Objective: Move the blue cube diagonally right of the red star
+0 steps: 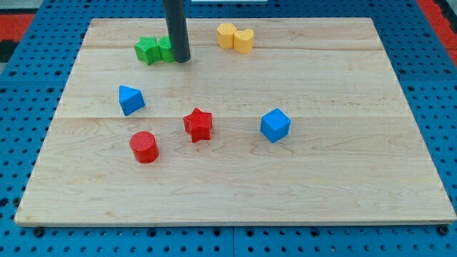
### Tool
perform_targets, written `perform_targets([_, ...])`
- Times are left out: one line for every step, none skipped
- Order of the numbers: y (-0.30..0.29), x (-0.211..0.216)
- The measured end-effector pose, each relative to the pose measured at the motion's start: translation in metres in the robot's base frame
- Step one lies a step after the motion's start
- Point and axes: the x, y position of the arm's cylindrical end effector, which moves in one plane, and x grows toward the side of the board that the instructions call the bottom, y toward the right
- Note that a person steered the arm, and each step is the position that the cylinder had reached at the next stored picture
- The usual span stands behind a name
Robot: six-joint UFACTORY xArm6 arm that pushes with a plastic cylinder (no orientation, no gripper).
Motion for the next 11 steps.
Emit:
perform_targets([0.082,0.0])
perform_targets([0.2,0.036])
perform_targets([0.249,0.136])
perform_targets([0.265,0.191])
perform_targets([0.244,0.203])
perform_targets([0.152,0.187])
perform_targets([0.108,0.142])
perform_targets([0.072,0.132])
perform_targets([0.066,0.111])
perform_targets([0.034,0.112])
perform_targets([0.002,0.1])
